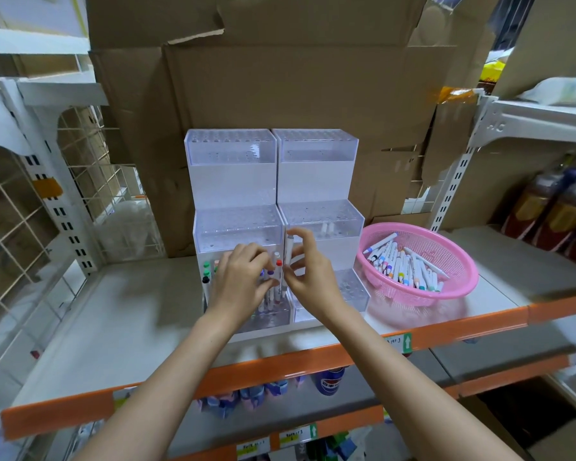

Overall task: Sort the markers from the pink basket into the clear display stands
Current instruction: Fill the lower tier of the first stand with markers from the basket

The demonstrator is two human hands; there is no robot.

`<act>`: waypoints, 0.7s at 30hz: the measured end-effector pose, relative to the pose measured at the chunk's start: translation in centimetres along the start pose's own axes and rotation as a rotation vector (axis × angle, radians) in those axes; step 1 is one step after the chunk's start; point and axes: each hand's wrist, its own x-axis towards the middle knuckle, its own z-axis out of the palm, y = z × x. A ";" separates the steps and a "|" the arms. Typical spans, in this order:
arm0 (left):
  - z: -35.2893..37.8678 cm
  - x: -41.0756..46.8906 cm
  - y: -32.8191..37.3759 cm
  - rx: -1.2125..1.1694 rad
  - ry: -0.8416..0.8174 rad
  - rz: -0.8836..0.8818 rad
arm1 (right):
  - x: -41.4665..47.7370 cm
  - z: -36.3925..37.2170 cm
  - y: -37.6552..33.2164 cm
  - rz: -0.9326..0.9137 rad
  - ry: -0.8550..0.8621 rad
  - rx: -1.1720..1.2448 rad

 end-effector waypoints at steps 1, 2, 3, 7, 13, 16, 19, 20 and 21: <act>0.0 0.0 0.0 0.001 -0.003 0.009 | 0.0 0.0 0.1 0.001 -0.002 -0.007; -0.1 0.0 0.0 -0.005 -0.009 0.015 | 0.0 0.0 0.1 0.002 -0.001 -0.012; -0.2 0.0 -0.1 -0.010 -0.016 0.024 | 0.0 0.0 0.2 0.002 0.000 -0.014; -0.5 -0.3 -0.7 0.024 -0.056 0.083 | -0.2 0.1 0.2 0.005 -0.004 0.003; -1.2 -1.1 -2.2 0.035 -0.148 0.150 | -0.3 0.5 0.8 0.025 -0.018 -0.022; -1.6 -1.5 -2.6 0.039 -0.189 0.150 | -0.3 0.7 1.2 0.039 -0.019 -0.045; -1.8 -1.8 -2.6 0.025 -0.190 0.134 | -0.5 0.8 1.2 0.037 -0.011 -0.051; -1.7 -1.8 -2.5 0.023 -0.182 0.134 | -0.5 0.8 1.1 0.034 -0.009 -0.058; -1.7 -1.8 -2.6 0.019 -0.174 0.134 | -0.5 0.8 1.1 0.035 -0.007 -0.066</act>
